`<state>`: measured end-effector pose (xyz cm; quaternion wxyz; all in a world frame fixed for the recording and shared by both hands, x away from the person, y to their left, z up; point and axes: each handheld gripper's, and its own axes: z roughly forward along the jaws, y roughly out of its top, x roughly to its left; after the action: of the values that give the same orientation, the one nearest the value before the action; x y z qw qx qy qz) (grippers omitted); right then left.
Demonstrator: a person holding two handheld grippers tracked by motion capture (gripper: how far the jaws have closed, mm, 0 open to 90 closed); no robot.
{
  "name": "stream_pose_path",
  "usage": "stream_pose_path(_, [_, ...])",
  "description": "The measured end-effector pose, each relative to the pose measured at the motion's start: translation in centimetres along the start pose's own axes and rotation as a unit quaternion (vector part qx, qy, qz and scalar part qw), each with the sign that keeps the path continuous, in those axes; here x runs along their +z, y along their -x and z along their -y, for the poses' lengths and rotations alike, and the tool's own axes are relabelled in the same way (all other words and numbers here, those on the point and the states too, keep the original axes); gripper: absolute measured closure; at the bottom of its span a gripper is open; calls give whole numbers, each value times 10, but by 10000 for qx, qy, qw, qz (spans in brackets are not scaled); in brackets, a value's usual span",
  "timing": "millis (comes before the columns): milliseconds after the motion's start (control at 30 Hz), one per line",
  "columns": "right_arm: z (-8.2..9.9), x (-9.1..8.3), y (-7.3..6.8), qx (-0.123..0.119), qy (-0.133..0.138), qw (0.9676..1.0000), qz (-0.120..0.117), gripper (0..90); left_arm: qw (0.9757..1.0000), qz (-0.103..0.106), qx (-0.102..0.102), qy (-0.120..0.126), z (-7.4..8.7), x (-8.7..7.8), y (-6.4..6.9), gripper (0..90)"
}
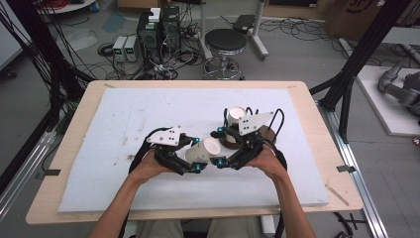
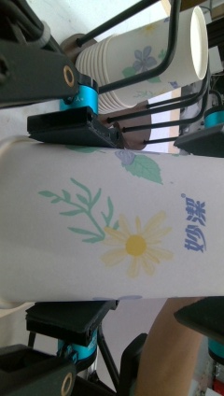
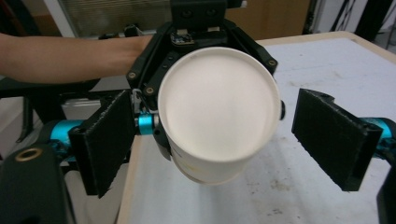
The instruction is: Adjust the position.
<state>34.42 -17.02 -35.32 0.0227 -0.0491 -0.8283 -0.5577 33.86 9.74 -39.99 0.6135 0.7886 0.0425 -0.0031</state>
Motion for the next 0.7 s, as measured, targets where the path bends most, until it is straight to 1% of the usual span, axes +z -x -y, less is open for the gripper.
stream_pose_path(33, [0,-1,0,-5,-5,10000,44,141,10000,-11,-3,6,0,-1,0,298])
stream_pose_path(133, [0,-3,0,35,38,10000,82,141,10000,-16,10,-37,0,-2,0,298])
stream_pose_path(167, [0,-4,1,9,39,9999,127,141,10000,-33,-1,-23,0,-2,1,298])
stream_pose_path(200, [0,-4,0,37,31,9999,123,141,10000,-42,3,-35,0,-2,1,298])
stream_pose_path(300, [0,-4,0,19,-42,9999,119,141,9999,-94,19,-85,-2,-5,3,298])
stream_pose_path(333, [1,-4,-1,22,-64,9999,123,141,9998,-122,45,-125,-2,-6,4,298])
stream_pose_path(400, [1,-4,-1,-10,-147,9998,159,141,9993,-154,118,-331,-4,-9,6,299])
stream_pose_path(433, [0,-4,-1,-8,-194,9997,171,142,9982,-207,131,-539,-6,-11,7,299])
stream_pose_path(467, [0,-4,-2,-48,-261,9995,185,142,9972,-237,135,-692,-7,-12,7,298])
stream_pose_path(500, [0,-4,-2,-74,-312,9993,194,142,9957,-266,157,-868,-9,-15,7,299])
stream_pose_path(533, [0,-3,-3,-106,-382,9990,188,142,9943,-264,153,-1019,-10,-17,6,298])
stream_pose_path(567, [-1,-3,-4,-147,-511,9983,226,143,9931,-276,105,-1135,-12,-18,6,298])
stream_pose_path(600, [-3,-2,-5,-178,-634,9975,253,144,9909,-269,91,-1314,-14,-20,5,299])
stream_pose_path(633, [-4,-1,-7,-199,-758,9966,268,145,9883,-272,115,-1495,-16,-20,5,299])
stream_pose_path(667, [-5,0,-8,-275,-861,9955,273,146,9853,-265,157,-1679,-18,-21,5,298])
stream_pose_path(700, [-6,1,-9,-319,-942,9946,288,148,9829,-255,126,-1819,-20,-21,5,298])
